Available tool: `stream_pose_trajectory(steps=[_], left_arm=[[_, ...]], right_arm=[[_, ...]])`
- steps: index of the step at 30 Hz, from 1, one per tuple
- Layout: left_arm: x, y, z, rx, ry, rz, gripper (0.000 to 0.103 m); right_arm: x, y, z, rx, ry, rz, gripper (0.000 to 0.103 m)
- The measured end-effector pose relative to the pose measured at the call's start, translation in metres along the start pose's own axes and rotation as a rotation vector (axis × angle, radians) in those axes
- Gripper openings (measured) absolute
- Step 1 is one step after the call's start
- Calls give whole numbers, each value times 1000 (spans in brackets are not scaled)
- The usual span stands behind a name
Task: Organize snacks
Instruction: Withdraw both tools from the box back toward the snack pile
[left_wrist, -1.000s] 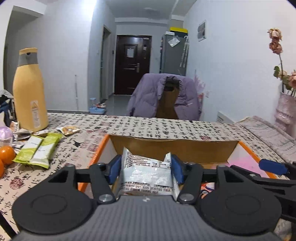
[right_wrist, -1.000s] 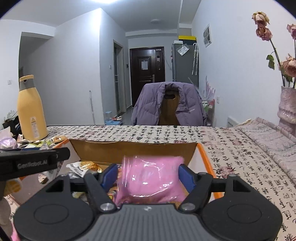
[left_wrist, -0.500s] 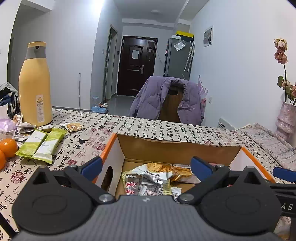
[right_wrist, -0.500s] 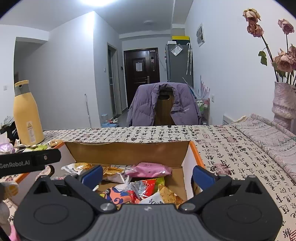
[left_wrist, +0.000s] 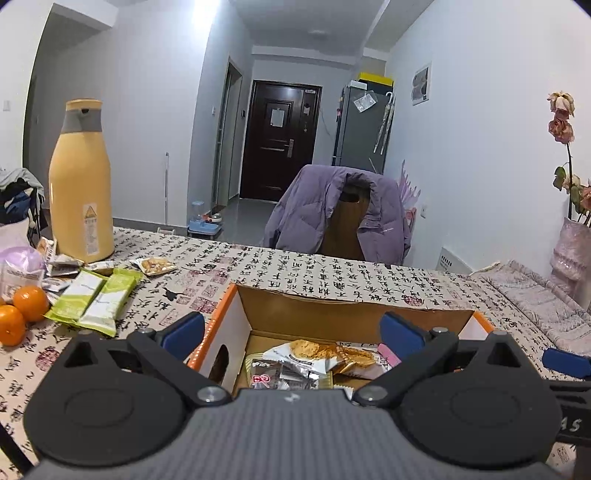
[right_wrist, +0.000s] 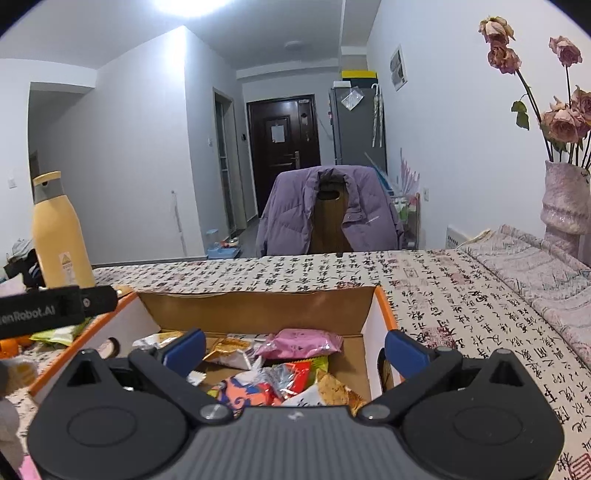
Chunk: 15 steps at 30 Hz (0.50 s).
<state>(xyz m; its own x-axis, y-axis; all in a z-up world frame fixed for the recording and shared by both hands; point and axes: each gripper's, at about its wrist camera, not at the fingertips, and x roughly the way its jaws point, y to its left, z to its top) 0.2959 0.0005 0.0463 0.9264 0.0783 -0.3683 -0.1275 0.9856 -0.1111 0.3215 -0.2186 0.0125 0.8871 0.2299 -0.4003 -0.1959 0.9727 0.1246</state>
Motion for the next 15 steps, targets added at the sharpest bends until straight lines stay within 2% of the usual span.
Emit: stream_pose_trajectory(steps=[8,15], left_arm=[[-27,9,0,10,9,7,103],[-53,23,-23,32,53,2,103]], right_arm=[[-41,10,5,-53,-12,29,103],[-68,9,-14,-57,8,41,103]])
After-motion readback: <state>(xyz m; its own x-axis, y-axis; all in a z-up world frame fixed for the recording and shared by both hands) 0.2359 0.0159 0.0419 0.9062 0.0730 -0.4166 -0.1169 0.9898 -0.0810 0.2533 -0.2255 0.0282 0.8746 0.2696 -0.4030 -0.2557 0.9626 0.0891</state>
